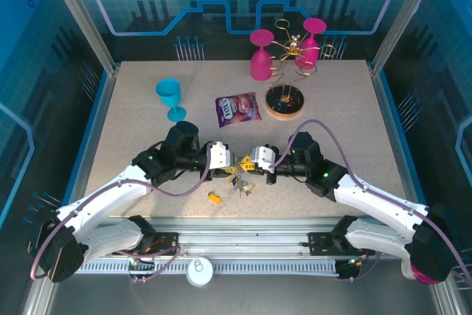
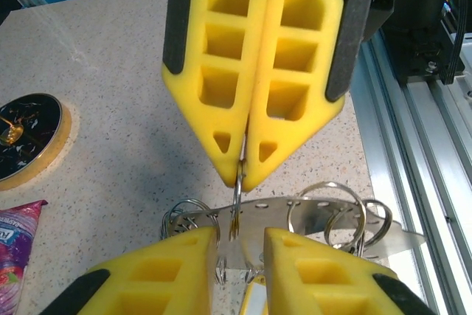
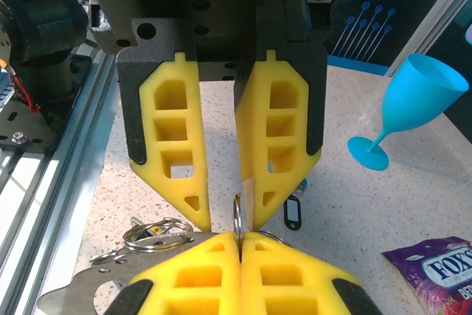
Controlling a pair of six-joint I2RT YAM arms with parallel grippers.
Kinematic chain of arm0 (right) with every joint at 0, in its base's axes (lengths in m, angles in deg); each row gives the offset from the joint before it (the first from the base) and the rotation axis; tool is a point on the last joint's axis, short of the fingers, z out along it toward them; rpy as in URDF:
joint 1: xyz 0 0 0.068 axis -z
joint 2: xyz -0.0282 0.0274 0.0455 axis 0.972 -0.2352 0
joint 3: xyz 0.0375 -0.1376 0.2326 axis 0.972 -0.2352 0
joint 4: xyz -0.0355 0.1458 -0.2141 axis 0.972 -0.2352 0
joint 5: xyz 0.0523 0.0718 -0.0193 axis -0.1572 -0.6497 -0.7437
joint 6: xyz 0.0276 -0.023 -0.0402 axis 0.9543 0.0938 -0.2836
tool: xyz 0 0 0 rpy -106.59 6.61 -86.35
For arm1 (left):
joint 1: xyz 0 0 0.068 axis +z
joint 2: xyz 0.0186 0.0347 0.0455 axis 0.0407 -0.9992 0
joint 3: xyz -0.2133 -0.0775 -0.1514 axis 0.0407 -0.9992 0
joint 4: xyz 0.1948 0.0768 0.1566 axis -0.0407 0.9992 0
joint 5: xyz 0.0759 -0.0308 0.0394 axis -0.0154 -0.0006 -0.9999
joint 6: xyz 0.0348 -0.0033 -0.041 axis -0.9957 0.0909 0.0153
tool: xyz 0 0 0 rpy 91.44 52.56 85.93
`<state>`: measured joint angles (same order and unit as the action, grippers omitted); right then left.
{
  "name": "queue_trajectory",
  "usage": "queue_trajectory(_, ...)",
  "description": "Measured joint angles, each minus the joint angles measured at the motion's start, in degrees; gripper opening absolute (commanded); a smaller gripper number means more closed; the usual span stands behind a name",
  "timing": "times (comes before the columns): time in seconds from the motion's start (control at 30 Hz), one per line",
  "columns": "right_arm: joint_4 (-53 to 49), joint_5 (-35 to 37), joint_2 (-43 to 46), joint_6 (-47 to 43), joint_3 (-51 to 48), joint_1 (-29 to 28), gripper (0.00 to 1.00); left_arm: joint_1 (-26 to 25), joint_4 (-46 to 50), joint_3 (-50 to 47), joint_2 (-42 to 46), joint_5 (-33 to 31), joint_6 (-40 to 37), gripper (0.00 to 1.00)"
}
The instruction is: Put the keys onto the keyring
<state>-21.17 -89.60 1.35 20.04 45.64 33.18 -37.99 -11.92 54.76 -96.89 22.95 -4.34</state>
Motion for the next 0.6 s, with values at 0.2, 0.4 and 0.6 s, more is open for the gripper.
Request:
queue_trajectory(0.2,0.55,0.00,-1.40,0.59,0.02,-0.48,0.00,0.00,-0.26,0.02,-0.42,0.07,0.00,0.18)
queue_trajectory(0.4,1.84,-0.04,-2.03,1.42,0.02,-0.63,0.00,0.00,-0.50,0.02,-0.81,0.44,-0.02,0.14)
queue_trajectory(0.6,2.51,-0.20,-2.60,2.12,0.02,-0.63,0.00,0.26,-0.52,0.02,-0.81,0.44,-0.07,0.02)
